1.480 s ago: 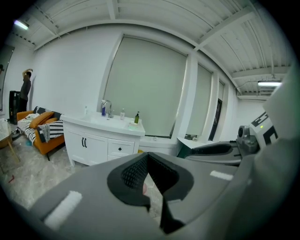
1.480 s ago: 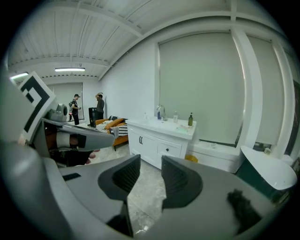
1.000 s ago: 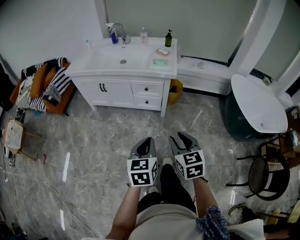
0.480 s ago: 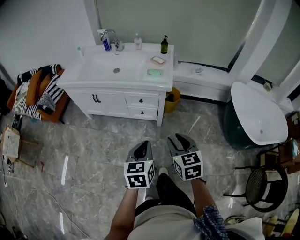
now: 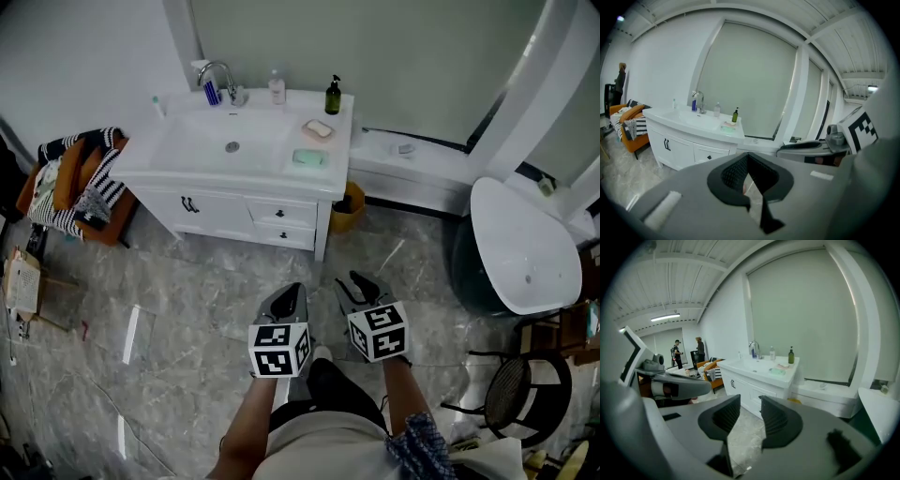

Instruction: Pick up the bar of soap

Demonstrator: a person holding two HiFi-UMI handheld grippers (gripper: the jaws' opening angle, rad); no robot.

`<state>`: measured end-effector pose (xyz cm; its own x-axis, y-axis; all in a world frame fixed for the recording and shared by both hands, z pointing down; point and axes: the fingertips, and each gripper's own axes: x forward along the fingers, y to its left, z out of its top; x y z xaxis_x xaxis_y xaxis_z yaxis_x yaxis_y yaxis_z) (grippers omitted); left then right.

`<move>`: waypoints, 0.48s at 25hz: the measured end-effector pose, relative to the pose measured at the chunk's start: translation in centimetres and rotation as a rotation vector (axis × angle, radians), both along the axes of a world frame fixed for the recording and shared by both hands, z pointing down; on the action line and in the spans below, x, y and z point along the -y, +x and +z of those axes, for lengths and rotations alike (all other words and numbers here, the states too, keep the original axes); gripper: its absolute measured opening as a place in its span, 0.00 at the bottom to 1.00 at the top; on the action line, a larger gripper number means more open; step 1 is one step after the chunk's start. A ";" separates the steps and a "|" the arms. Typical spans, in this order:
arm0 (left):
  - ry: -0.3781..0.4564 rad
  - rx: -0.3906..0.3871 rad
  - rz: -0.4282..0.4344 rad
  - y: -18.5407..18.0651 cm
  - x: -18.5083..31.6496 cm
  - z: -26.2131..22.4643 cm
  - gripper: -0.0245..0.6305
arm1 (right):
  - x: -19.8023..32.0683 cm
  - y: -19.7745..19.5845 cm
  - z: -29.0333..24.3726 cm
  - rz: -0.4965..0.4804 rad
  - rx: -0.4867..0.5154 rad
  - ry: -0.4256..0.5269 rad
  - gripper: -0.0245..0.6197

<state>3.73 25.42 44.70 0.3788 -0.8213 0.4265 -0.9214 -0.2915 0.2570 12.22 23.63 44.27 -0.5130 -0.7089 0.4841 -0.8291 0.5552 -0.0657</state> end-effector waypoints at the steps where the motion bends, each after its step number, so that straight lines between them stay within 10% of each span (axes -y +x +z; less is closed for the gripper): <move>1: -0.002 -0.013 -0.005 0.2 0.6 -0.1 0.05 | 0.5 0.1 0.2 -0.011 -0.003 -0.008 0.24; 12: -0.004 0.007 -0.064 1.6 5.2 0.1 0.05 | 5.5 2.0 0.0 -0.034 -0.004 0.001 0.24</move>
